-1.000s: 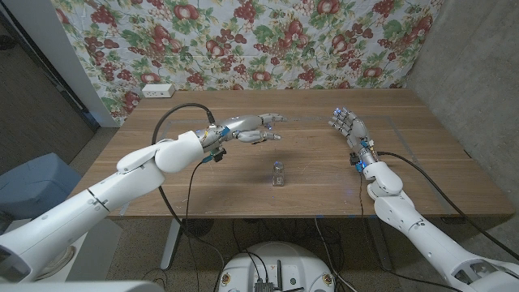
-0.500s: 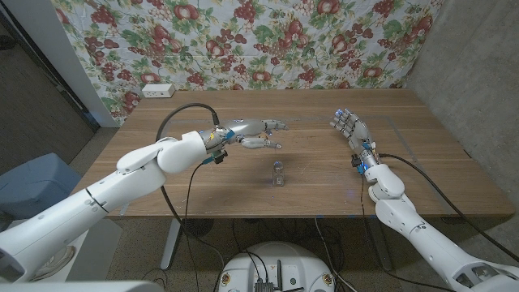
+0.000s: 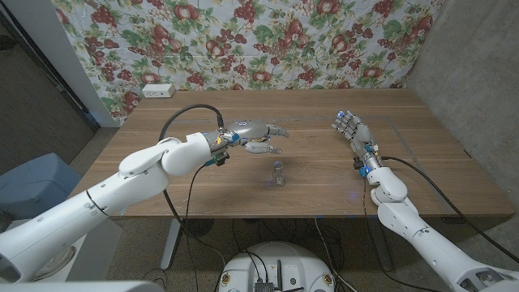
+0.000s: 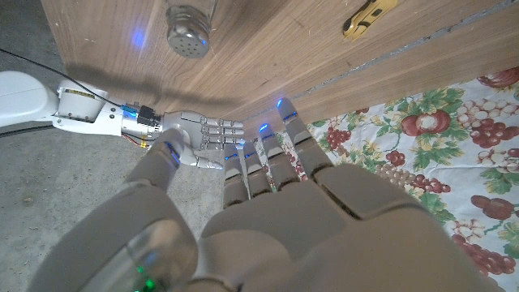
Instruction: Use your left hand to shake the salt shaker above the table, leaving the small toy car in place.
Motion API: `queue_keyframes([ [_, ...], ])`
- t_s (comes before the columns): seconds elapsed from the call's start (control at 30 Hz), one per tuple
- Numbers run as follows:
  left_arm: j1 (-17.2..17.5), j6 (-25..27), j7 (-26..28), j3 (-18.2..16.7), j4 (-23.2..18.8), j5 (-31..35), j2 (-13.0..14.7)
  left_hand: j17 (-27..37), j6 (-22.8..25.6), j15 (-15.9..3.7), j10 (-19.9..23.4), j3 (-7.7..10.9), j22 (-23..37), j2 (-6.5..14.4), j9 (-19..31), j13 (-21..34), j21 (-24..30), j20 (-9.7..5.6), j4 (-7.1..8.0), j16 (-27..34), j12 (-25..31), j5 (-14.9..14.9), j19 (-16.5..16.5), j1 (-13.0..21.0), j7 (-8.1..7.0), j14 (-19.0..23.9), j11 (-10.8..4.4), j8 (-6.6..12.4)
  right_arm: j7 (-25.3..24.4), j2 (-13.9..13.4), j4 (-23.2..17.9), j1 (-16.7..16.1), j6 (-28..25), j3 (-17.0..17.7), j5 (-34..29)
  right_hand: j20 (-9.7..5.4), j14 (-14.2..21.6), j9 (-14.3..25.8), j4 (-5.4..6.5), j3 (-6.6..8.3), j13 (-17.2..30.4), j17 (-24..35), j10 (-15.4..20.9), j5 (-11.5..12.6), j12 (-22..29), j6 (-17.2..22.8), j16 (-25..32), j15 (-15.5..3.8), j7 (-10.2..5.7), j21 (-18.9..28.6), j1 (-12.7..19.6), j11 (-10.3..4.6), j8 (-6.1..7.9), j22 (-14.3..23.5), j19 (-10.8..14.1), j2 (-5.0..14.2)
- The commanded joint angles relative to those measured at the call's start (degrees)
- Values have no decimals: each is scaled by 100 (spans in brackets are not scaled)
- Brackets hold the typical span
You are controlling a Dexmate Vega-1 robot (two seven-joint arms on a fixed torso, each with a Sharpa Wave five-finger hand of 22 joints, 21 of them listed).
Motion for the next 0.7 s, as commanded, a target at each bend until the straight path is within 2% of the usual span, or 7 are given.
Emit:
queue_keyframes([
  [0.03, 189, 507, 57, 53, -238, 284, 7, 24, 152, -9, 105, -12, 8, -12, 13, 18, 59, -9, 0, 20, 31, -21, 113, 166, 48, 88, -11, 59, 13, -61, -114, -104, -46, 28, 49, -6, 47, 34, -29, 8, 1, -6, 68, 42, 42, 73, 29, 7, -1, -38, 1, 11, 34, 25, 21, -27],
  [0.47, 247, 745, 62, 138, -232, 349, 12, 22, 448, -57, 369, -63, 6, -87, 26, 23, 90, -41, -7, -4, 50, -20, 333, 515, 129, 241, -4, 121, 6, -97, -141, -58, -104, -21, -45, -2, 55, 36, -26, 5, 2, -8, 87, 40, 45, 88, 34, 16, -5, -54, -16, 13, 33, 25, 30, -26],
  [0.7, 203, 812, -21, 231, -181, 355, 4, 26, 658, -86, 593, -119, 7, -147, 42, 29, 136, -92, -2, 41, 63, -18, 559, 804, 165, 518, -2, 161, -37, -121, -199, -87, -145, -21, -60, 0, 57, 36, -25, 3, 3, -9, 90, 38, 43, 92, 36, 13, -4, -64, -26, 20, 30, 26, 34, -25],
])
